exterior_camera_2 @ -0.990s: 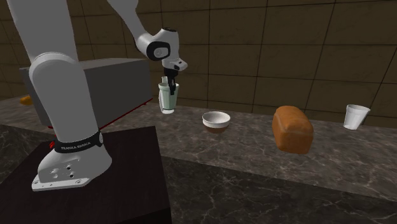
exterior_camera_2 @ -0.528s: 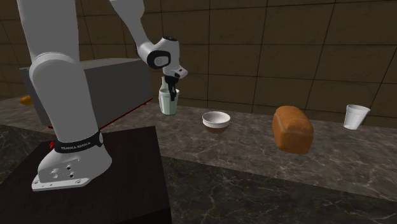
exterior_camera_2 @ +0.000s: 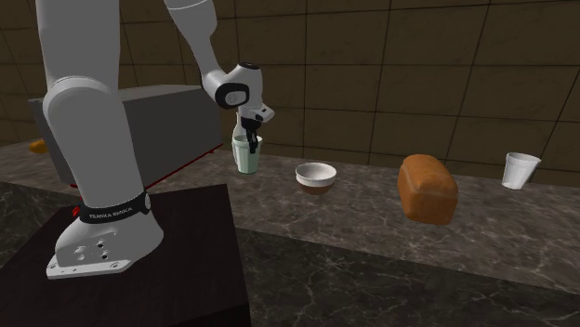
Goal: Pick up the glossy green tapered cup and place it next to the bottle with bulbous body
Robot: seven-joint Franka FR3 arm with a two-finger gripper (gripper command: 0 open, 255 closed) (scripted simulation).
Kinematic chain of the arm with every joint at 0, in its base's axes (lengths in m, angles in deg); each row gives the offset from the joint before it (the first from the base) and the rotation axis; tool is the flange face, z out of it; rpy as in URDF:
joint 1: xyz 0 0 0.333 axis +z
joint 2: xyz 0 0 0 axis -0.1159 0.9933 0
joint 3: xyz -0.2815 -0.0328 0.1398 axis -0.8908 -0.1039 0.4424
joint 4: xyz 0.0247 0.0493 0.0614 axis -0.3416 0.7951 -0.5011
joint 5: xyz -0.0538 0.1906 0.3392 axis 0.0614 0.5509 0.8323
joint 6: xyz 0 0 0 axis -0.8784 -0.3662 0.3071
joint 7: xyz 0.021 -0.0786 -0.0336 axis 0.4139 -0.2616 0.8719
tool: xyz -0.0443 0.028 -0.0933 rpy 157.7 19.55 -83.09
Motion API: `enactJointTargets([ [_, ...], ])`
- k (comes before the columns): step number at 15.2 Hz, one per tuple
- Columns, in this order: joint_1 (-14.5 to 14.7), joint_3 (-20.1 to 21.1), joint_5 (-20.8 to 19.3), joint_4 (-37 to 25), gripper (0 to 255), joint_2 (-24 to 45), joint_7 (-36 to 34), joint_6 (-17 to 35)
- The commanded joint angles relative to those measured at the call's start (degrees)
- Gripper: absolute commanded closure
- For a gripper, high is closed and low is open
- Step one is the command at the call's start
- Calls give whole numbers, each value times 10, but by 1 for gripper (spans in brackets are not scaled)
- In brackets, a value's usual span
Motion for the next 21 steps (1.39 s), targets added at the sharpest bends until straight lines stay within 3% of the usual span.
enactJointTargets([
  [1,0,0,0,0,255,1,0,1],
  [4,0,0,0,0,255,1,0,1],
  [5,0,0,0,0,0,1,0,1],
  [10,0,0,0,0,0,1,0,1],
  [14,-16,-1,9,18,0,-90,2,-74],
  [21,-15,-2,9,18,0,-90,2,-74],
])
